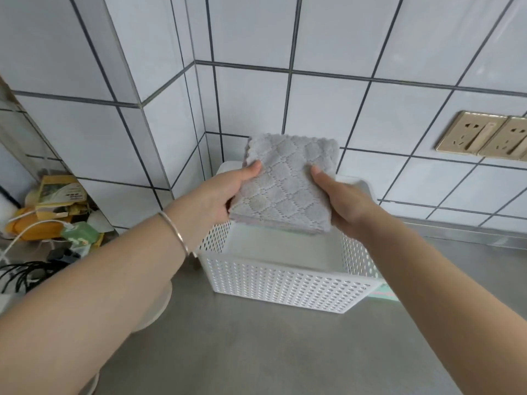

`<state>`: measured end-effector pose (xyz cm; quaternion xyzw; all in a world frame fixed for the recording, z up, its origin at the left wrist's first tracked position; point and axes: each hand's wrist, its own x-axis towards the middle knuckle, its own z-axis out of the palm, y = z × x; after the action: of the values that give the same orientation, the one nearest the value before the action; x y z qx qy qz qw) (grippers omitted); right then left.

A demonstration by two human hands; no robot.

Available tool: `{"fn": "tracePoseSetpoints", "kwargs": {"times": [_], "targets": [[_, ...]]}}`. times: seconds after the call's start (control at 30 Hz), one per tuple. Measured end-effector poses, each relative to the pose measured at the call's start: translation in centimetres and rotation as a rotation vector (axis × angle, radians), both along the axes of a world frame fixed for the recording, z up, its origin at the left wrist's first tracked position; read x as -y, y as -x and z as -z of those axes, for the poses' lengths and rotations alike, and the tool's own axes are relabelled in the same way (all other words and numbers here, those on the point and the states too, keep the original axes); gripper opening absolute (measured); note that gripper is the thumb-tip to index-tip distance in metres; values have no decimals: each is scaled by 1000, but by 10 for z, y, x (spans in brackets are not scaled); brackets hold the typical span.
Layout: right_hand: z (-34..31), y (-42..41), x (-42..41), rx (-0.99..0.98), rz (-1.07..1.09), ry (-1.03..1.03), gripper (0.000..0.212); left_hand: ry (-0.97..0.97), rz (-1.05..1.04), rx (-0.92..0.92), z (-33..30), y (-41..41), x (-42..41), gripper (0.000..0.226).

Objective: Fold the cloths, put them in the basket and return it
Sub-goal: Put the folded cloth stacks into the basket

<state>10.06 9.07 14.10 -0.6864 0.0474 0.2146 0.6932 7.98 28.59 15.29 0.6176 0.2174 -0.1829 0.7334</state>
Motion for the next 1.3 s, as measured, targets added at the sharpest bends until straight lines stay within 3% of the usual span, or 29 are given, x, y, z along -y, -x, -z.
{"fn": "tracePoseSetpoints", "kwargs": {"times": [0.07, 0.13, 0.27, 0.4, 0.6, 0.73, 0.87, 1.1, 1.3], "targets": [[15, -25, 0, -149, -45, 69, 28, -39, 31, -65, 17, -23, -4, 24], [32, -47, 1, -323, -161, 195, 25, -168, 111, -122, 39, -45, -7, 18], [81, -77, -1, -619, -330, 257, 28, -485, 280, -257, 86, -77, -6, 22], [126, -94, -11, -788, -371, 221, 40, -674, 467, -414, 126, -105, -6, 20], [160, -110, -27, -830, -402, 275, 34, -1125, 728, -371, 144, -122, 5, 37], [174, -123, -30, -799, -424, 313, 37, -1194, 869, -486, 157, -130, 7, 38], [177, -128, -38, -751, -456, 367, 44, -1295, 1132, -418, 170, -134, 9, 37], [178, -121, -47, -674, -431, 427, 47, -1346, 1015, -518, 159, -130, 7, 40], [175, -108, -65, -604, -461, 524, 55, -1609, 953, -234, 150, -127, 15, 36]]}}
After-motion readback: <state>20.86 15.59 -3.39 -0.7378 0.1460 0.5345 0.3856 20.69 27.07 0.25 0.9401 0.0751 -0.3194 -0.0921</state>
